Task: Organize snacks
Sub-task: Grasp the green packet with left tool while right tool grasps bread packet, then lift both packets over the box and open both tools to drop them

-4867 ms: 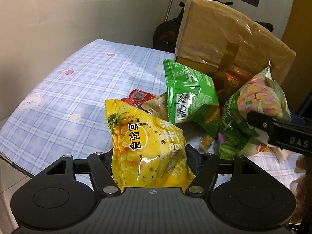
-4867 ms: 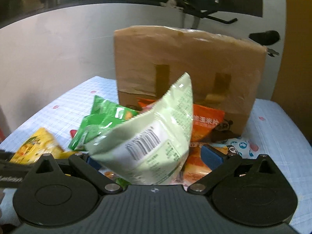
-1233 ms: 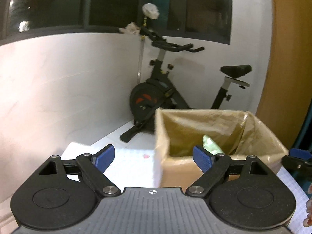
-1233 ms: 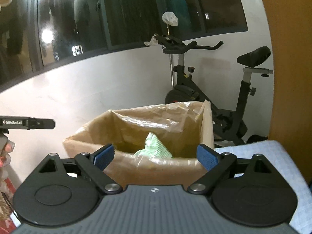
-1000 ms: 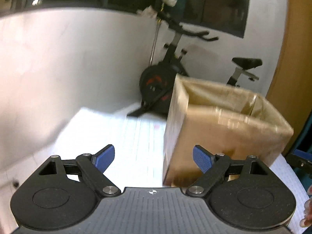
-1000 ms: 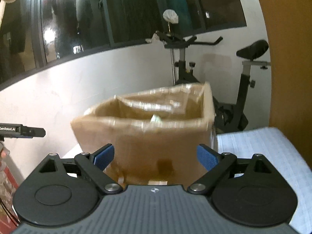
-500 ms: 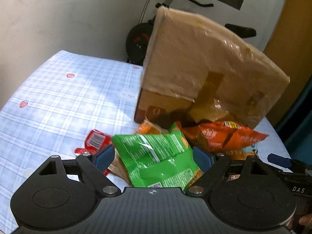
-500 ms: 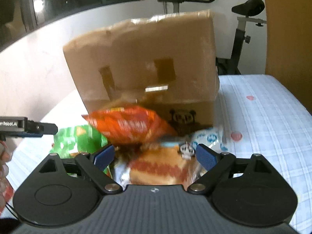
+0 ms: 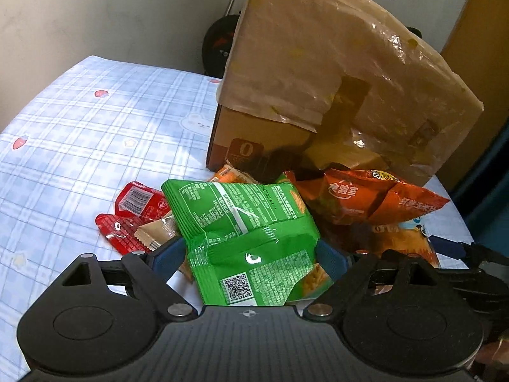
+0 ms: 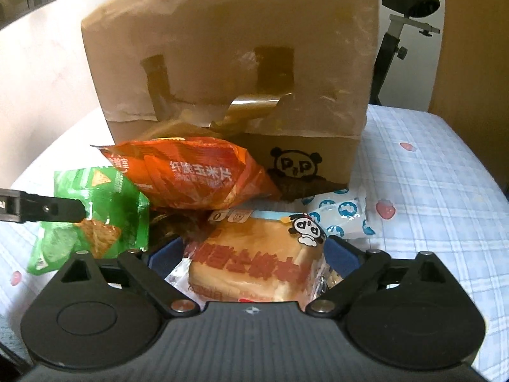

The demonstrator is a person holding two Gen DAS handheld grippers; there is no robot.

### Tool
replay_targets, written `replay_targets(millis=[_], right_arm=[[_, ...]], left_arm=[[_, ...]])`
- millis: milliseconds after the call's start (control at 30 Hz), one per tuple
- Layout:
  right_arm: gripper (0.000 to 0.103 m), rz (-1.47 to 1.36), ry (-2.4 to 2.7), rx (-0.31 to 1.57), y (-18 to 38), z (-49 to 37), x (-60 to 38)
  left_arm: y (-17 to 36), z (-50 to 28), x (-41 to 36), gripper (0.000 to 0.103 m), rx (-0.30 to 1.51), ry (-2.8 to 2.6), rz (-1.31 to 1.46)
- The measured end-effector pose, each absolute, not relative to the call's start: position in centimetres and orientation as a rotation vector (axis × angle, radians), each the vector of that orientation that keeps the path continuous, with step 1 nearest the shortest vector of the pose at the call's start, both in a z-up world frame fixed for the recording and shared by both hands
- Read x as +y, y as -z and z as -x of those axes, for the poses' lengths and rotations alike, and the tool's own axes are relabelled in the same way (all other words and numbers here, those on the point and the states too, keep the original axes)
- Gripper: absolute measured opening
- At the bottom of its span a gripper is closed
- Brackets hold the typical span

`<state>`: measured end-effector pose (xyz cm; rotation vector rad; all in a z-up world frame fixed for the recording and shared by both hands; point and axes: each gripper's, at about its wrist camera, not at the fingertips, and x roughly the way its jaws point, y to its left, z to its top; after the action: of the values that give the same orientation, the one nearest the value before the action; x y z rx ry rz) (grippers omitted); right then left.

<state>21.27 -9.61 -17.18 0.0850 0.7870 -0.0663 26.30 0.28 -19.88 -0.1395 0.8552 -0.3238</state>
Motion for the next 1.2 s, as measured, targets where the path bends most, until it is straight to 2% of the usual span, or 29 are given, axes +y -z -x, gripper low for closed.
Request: replay_targets(millis=[267,333,367,433,500,533,633,733,800,1200], right_arm=[[0.103,0.011,0.115,0.802,18.1,-22.0,-8.1],[0.103,0.034,0.122,0.806,18.2,-22.0,-7.9],[0.103,0.043,0.123,0.805,18.2,-22.0,-7.8],[0.103,0.048,0.125,0.805,18.2,-22.0,-7.8],[0.103,0.047,0.125,0.802,18.2,-21.9,-7.8],[0.103,0.047,0.125,0.799,18.2,-21.8,-7.8],[0.097,0.041,0.113,0.784,18.0,-21.5,-7.9],[0.085,0.030,0.097,0.762,17.6,-20.8,-8.0],[0.082,0.019,0.086,0.754,17.3,-20.5,-8.2],[0.080,-0.061,0.096,0.694,14.9,-17.8,-10.5]], left_arm=[[20.8,-26.6,0.0,0.095,0.890,0.348,0.188],[20.7,-26.4,-0.1,0.093,0.882,0.345,0.192],[20.6,-26.3,-0.1,0.086,0.877,0.347,0.195],[20.4,-26.2,0.1,0.082,0.868,0.353,0.202],[20.0,-25.9,0.1,0.071,0.845,0.337,0.184],[19.8,-25.7,0.2,0.071,0.840,0.334,0.187],[19.3,-25.3,0.7,0.066,0.826,0.333,0.209],[18.7,-24.7,1.0,0.063,0.802,0.321,0.212],[18.2,-24.3,1.2,0.062,0.785,0.323,0.218],[15.8,-22.4,2.0,0.061,0.705,0.310,0.219]])
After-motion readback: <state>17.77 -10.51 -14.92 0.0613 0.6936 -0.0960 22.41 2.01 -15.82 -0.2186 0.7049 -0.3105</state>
